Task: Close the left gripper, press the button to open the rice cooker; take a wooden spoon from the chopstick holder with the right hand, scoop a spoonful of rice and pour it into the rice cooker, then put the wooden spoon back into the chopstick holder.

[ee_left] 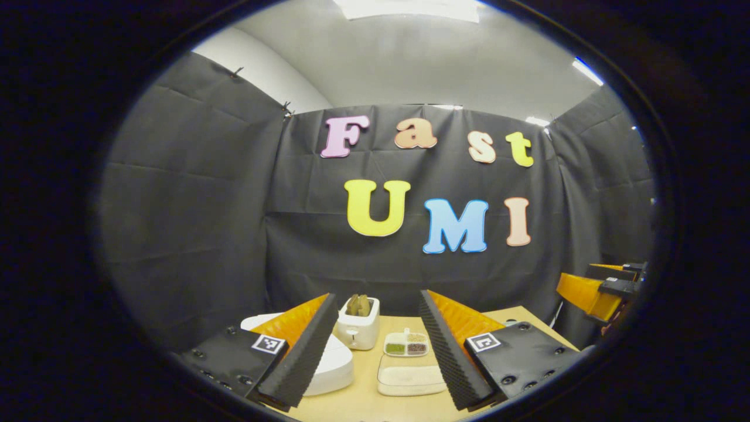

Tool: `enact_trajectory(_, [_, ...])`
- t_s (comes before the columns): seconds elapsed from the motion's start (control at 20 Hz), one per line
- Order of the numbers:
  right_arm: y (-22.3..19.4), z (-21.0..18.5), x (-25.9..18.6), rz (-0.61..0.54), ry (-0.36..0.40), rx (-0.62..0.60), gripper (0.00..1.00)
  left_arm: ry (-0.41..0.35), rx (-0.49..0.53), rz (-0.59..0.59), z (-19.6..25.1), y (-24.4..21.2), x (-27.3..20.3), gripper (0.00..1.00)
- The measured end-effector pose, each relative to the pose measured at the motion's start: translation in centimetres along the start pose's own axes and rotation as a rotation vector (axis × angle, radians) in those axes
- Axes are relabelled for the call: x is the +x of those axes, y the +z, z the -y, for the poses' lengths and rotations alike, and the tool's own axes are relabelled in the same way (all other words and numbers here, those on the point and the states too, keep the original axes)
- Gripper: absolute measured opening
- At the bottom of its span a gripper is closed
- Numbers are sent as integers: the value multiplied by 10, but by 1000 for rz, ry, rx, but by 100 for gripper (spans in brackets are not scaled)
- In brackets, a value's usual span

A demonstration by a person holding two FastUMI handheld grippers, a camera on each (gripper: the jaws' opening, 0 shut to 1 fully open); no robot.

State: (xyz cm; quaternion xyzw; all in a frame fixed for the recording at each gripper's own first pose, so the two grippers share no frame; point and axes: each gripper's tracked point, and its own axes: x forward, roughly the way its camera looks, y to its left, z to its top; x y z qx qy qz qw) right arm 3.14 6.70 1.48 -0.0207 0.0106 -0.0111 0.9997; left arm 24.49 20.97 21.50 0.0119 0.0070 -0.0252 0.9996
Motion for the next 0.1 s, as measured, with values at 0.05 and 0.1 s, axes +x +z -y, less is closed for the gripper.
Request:
enact_trajectory(0.05, [0,1,0,2,-6,-1,97,-5,3,3,1,0,-3,96])
enact_trajectory(0.1, [-1,1,-2,1,-10,-2,97,-11,4,2,2,0,-3,96])
